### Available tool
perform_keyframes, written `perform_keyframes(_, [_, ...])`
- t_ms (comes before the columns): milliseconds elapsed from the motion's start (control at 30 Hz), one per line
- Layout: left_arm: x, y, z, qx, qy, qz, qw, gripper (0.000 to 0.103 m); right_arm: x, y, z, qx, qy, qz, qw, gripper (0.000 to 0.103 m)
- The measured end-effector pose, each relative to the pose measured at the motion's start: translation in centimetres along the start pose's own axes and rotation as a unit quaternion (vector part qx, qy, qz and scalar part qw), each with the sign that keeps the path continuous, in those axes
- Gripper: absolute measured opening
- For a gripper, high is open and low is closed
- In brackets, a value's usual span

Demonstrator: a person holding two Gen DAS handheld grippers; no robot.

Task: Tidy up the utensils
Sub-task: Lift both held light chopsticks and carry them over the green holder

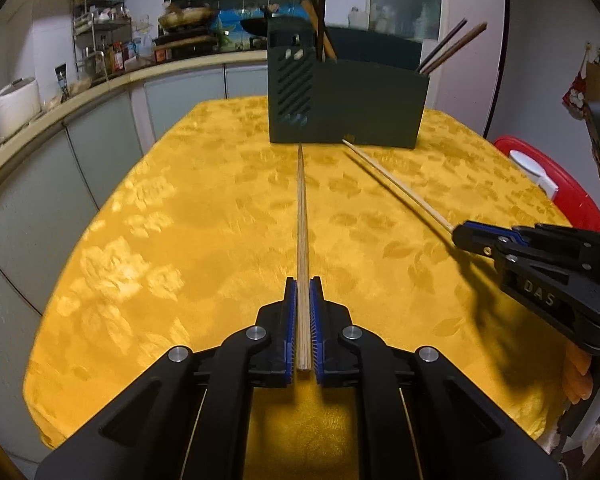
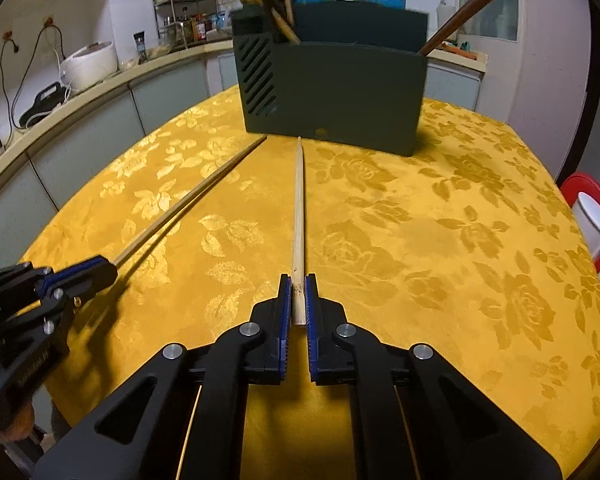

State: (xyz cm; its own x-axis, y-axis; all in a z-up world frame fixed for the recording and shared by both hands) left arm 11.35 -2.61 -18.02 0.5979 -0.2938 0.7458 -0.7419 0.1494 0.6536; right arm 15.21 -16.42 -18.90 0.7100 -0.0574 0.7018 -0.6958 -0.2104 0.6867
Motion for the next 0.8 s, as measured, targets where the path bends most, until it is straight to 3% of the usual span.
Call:
perform_keyframes(267, [3.3, 3.9, -0.8, 0.013, -0.019, 0.044, 0.9988, 0.006, 1.6, 4.4, 1.3, 0.025, -0.024, 0.036, 0.999, 0.008])
perform_keyframes(333, [4.0, 4.6, -0.9, 0.014, -0.023, 0.052, 0.9983, 0.006, 1.8, 4.5, 1.4, 0.033, -0.026, 0.028, 0.999, 0.008])
perform_keyframes(600, [4.8, 5.5, -1.0, 0.02, -0.026, 0.061, 0.9976, 0.006, -1.4, 2.0, 2.5, -0.007, -0.015, -0.02, 1.0, 0.008])
perform_keyframes(800, [5.0, 5.8, -1.0, 0.018, -0.025, 0.065, 0.9974, 0.006, -3.4, 1.2, 3.0, -0.012, -0.005, -0.02, 1.0, 0.008])
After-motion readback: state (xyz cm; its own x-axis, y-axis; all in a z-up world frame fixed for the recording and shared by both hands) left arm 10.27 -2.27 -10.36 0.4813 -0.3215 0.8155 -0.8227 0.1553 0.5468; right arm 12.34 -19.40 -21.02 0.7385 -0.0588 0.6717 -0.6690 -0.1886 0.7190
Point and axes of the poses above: each gripper's, at about its wrist camera, not at the fingertips, and y roughly against the way its jaws point, z to its right, x to its top, the point moved 7 cm from there along -y, roughly the way its jaws point, and after that the axes turned 11 degrees about -y, right-handed, at the moved point
